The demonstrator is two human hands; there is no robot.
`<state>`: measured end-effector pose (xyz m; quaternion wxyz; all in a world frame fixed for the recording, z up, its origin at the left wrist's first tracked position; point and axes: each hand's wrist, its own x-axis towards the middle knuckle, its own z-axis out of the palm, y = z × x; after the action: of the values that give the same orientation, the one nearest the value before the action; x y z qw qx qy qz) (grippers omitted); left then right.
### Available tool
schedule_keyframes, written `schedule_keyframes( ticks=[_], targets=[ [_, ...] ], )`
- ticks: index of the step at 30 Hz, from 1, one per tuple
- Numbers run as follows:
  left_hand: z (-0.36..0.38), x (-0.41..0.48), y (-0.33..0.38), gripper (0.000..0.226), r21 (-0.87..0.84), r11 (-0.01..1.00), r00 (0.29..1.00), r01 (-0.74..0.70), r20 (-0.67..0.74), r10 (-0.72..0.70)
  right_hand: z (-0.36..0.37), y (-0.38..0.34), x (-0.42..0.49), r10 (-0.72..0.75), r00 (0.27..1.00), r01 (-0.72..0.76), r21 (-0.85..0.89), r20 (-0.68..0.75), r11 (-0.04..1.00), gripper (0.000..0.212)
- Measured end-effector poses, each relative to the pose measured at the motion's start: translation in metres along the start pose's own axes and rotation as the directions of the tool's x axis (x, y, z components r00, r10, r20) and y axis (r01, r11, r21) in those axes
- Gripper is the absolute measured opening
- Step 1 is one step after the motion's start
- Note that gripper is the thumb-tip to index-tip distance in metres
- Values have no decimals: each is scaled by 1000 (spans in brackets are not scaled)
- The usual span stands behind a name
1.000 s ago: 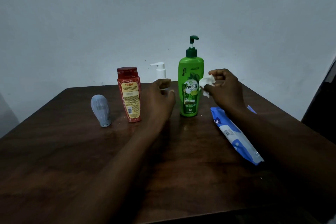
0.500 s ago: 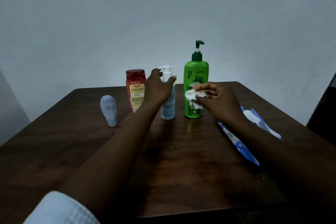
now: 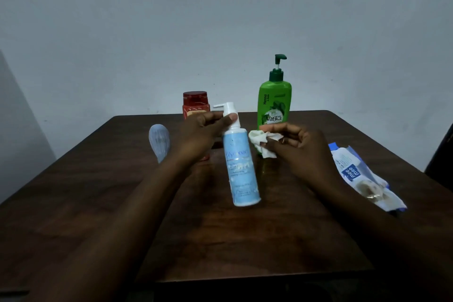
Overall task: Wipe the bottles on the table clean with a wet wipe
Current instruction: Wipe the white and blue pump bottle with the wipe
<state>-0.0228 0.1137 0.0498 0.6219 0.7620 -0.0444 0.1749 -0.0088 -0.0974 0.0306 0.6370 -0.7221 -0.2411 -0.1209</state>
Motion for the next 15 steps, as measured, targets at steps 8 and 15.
schedule_keyframes(
  ticks=[8,15],
  targets=[
    [-7,-15,-7,20,-128,990,997,51,57,-44,31,-15,-9,-360,932,358,-278,47,891,21],
    [2,-11,-24,19,-253,960,993,120,18,-119,34,-6,-7,-464,866,496,-433,187,752,25]
  ],
)
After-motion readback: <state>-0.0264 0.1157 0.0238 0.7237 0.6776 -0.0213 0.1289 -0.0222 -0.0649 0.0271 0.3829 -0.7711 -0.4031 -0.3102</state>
